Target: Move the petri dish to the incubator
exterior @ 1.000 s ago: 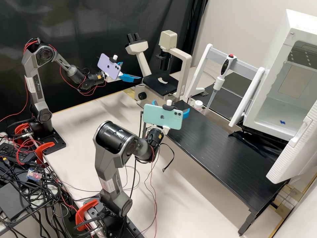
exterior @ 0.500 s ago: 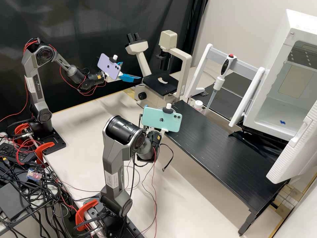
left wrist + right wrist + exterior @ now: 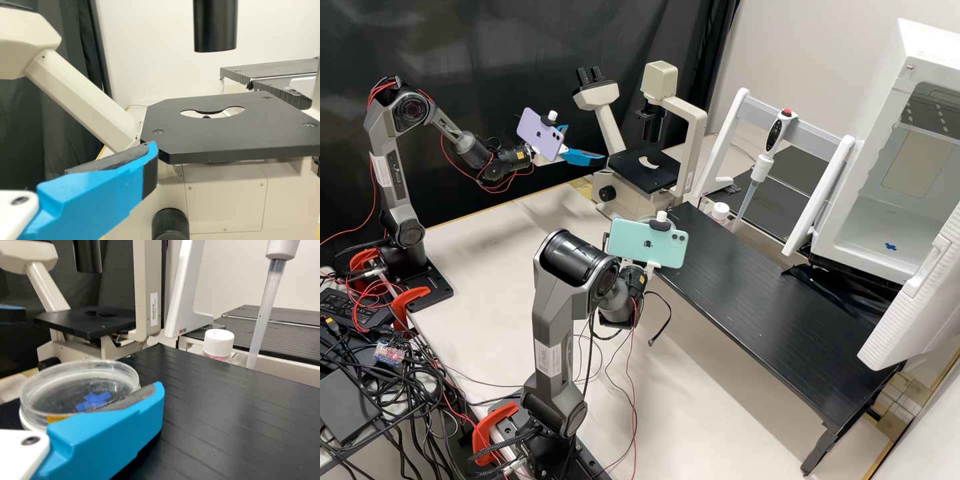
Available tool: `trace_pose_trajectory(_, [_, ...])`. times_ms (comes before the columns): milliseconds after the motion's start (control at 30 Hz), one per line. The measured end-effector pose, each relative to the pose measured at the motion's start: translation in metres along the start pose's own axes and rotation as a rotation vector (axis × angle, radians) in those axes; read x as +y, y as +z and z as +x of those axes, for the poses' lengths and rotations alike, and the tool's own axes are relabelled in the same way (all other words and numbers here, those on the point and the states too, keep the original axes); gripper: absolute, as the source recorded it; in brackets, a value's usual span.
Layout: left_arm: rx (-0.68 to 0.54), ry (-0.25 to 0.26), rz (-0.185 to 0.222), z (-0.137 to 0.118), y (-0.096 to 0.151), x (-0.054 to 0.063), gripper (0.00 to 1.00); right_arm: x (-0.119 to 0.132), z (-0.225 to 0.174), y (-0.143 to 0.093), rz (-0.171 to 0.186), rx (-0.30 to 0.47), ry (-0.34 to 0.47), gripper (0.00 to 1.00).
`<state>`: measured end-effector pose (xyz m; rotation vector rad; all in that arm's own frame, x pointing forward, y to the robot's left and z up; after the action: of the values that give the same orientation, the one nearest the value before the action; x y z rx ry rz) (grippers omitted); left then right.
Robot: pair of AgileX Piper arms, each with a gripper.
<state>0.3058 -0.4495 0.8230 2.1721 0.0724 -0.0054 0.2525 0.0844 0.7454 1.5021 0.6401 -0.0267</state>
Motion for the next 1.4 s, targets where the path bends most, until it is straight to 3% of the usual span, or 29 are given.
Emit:
trace_pose_trajectory(167, [0.0, 0.0, 0.0, 0.0, 0.0, 0.0, 1.0, 0.0029, -0.0001, 0.004, -0.026, -0.032, 0.019, 1.0])
trace_pose_trajectory(600, [0.0, 0.0, 0.0, 0.0, 0.0, 0.0, 1.0, 0.0048, 0.0009, 0.0074, -0.035, -0.051, 0.033, 1.0])
trace_pose_trajectory(633, [0.0, 0.0, 0.0, 0.0, 0.0, 0.0, 1.0, 0.0053, 0.0007, 0.0077, -0.035, -0.052, 0.035, 0.0])
trace_pose_trajectory(1400, [0.0, 0.0, 0.0, 0.0, 0.0, 0.0, 1.0, 0.007, 0.0034, 0.0083, -0.038, -0.054, 0.036, 0.0])
